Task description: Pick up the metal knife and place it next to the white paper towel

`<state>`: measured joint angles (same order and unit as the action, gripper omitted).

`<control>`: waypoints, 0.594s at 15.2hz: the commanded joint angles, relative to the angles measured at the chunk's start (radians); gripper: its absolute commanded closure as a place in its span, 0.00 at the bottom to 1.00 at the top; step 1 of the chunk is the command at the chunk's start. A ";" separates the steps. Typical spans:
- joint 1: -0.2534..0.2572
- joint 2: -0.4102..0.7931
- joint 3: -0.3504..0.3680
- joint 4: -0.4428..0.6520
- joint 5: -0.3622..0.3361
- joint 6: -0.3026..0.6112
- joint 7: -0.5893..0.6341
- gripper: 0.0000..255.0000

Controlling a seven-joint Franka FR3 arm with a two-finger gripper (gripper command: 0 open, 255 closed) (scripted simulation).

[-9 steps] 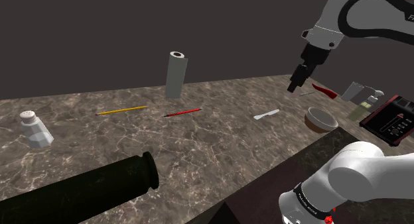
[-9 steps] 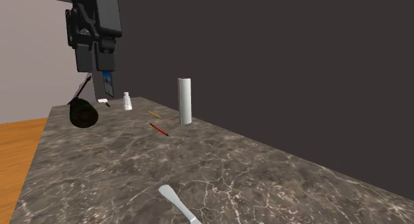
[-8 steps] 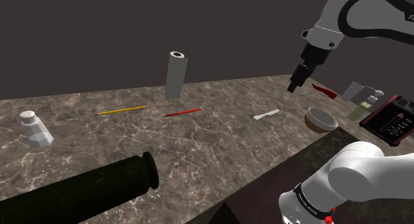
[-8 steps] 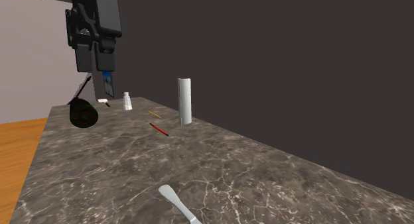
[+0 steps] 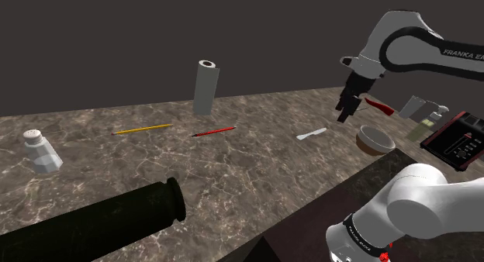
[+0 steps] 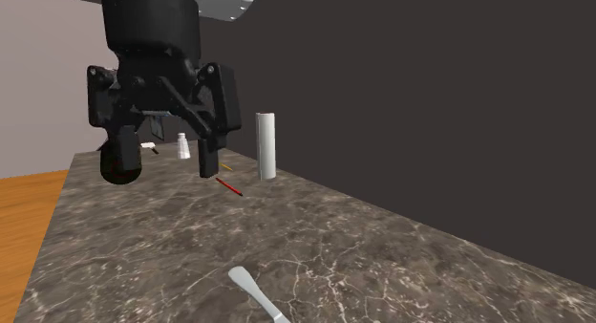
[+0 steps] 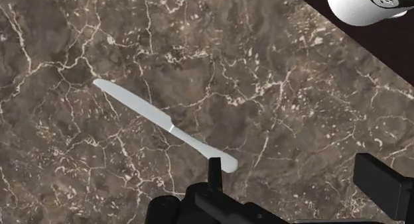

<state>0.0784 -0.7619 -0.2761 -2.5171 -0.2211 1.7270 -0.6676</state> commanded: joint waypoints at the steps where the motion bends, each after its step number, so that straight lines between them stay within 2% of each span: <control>1: 0.028 0.024 -0.071 -0.024 -0.042 0.060 -0.161 0.00; 5: 0.095 0.115 -0.213 -0.040 -0.105 0.188 -0.456 0.00; 9: 0.191 0.247 -0.361 -0.025 -0.129 0.323 -0.754 0.00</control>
<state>0.2407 -0.5523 -0.6012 -2.5499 -0.3473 2.0145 -1.3362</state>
